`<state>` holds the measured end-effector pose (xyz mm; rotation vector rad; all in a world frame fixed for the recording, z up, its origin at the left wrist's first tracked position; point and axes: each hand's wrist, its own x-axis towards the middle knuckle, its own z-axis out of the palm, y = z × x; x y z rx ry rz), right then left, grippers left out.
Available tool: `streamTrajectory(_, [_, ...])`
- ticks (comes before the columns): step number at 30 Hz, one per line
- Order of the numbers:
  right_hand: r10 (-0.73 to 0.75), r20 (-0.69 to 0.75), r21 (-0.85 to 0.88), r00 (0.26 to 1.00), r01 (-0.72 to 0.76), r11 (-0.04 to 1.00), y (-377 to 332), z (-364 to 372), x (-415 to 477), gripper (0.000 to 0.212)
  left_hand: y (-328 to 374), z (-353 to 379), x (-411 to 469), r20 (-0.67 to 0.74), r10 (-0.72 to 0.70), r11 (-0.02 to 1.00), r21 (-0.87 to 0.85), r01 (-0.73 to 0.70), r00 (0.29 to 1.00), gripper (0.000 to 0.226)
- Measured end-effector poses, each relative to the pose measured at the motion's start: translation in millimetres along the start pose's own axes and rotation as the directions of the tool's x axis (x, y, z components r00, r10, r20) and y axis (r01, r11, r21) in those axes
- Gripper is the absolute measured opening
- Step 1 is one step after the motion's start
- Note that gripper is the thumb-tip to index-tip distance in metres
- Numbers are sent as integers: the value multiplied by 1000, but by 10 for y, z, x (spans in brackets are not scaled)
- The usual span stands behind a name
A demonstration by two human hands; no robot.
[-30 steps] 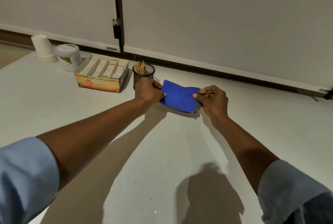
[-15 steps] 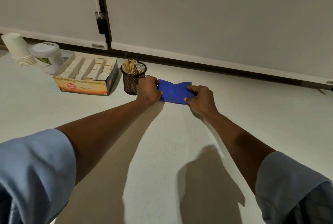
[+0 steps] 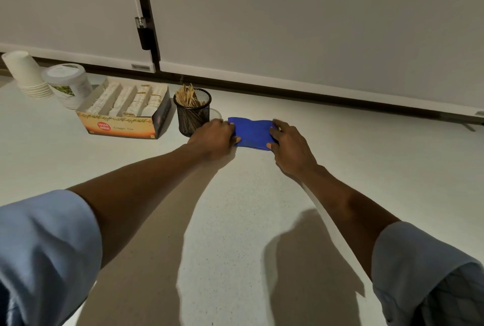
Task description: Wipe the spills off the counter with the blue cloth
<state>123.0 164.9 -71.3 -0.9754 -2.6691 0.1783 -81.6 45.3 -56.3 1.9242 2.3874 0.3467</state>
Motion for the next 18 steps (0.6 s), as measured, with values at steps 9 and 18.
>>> streamTrajectory(9, [60, 131, 14, 990, -62, 998, -98, -143, -46, 54, 166, -226, -28, 150, -42, 994, 105, 27, 988, 41])
streamTrajectory(18, [184, 31, 86, 982, -186, 979, -237, -884, -608, 61, 411, -731, -592, 98, -11, 960, 278, -17, 995, 61])
